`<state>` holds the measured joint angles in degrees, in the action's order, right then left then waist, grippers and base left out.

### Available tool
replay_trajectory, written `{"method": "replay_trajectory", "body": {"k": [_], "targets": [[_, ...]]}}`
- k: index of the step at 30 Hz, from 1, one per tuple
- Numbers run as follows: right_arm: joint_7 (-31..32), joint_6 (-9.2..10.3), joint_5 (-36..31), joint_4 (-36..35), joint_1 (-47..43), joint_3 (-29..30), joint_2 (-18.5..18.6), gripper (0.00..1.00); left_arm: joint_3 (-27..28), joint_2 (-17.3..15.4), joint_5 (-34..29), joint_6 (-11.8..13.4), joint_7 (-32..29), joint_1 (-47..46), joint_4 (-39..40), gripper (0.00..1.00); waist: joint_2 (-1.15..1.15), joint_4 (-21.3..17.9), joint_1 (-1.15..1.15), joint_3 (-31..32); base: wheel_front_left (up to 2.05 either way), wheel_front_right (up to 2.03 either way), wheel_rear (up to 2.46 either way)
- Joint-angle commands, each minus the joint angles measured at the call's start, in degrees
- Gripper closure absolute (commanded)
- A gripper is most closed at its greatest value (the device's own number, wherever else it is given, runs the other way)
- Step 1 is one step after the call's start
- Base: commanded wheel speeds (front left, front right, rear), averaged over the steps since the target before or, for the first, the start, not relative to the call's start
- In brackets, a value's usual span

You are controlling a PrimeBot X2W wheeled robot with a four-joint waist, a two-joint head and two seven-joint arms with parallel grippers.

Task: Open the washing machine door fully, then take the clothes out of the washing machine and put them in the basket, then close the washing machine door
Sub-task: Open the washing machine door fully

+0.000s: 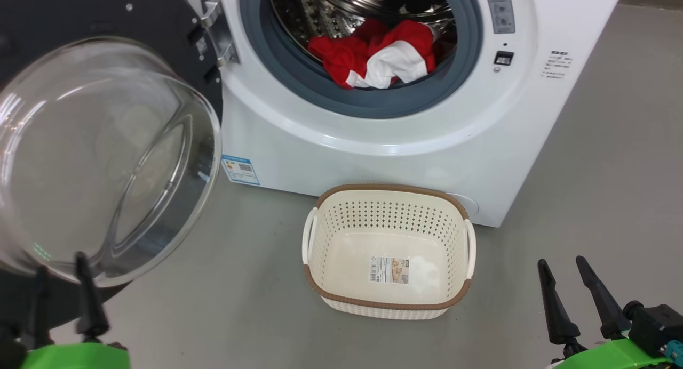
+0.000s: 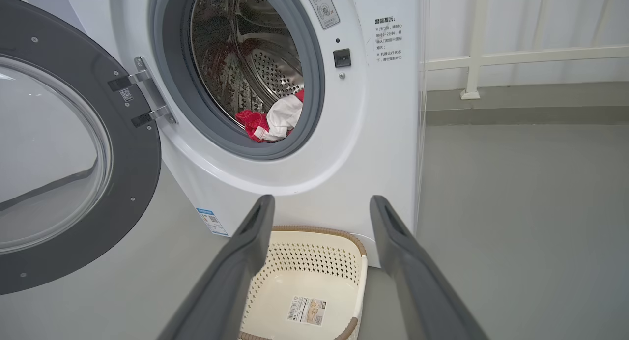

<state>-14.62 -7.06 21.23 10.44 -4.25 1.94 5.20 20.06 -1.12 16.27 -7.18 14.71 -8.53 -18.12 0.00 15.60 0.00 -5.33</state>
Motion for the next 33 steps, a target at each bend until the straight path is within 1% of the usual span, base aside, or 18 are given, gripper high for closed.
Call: {"method": "replay_trajectory", "body": {"k": [1, 4, 10, 22, 33], "targets": [[-0.4, -0.43, 0.0, -1.3, 1.4, -0.8, 0.6, 0.00, 0.4, -1.8, 0.8, -0.3, 0.3, 0.4, 2.2, 0.00, 0.00, -0.7, 0.00, 0.1, 0.00, 0.00, 0.00], [-0.4, -0.43, 0.0, -1.4, 1.6, -0.5, 0.5, 0.00, -2.7, -1.8, 2.5, -0.3, 0.3, 1.8, 4.0, 0.00, 0.00, -1.8, 0.00, 0.1, 0.00, 0.00, 0.00], [-0.4, -0.43, 0.1, -1.4, 2.0, 0.2, 0.4, 0.00, -6.7, -1.8, 3.0, -0.3, 0.3, 3.7, 6.0, 0.00, 0.00, -4.2, 0.00, 0.1, 0.00, 0.00, 0.00], [-0.4, -0.43, 0.4, -1.3, 2.7, 1.5, 0.3, 0.00, -12.3, -1.8, 0.9, -0.3, 0.3, 4.7, 7.6, 0.00, 0.00, -9.7, 0.00, -0.1, 0.00, 0.00, 0.00], [-0.4, -0.43, 0.7, -1.3, 2.6, 2.4, 0.1, 0.00, -16.7, -1.8, 0.6, -0.3, 0.3, 5.4, 8.5, 0.00, 0.00, -14.1, 0.00, 0.0, 0.00, 0.00, 0.00]]}}
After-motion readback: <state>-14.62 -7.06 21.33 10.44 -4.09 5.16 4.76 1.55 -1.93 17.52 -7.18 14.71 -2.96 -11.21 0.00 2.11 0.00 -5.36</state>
